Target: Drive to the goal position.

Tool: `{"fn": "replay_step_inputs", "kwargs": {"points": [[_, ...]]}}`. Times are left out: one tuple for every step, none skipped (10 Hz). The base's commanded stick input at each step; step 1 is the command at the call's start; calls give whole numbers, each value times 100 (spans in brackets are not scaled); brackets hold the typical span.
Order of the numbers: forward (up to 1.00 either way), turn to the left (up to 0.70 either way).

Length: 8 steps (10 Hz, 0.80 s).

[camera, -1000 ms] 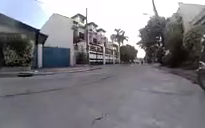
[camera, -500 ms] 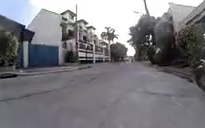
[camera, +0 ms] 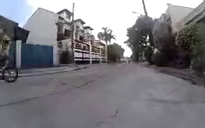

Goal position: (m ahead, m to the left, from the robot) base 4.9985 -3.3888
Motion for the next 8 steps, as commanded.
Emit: {"fn": "replay_step_inputs", "kwargs": {"points": [[70, 0], [70, 0], [70, -12], [70, -35], [70, -35], [70, -35], [70, -35], [70, -35]]}}
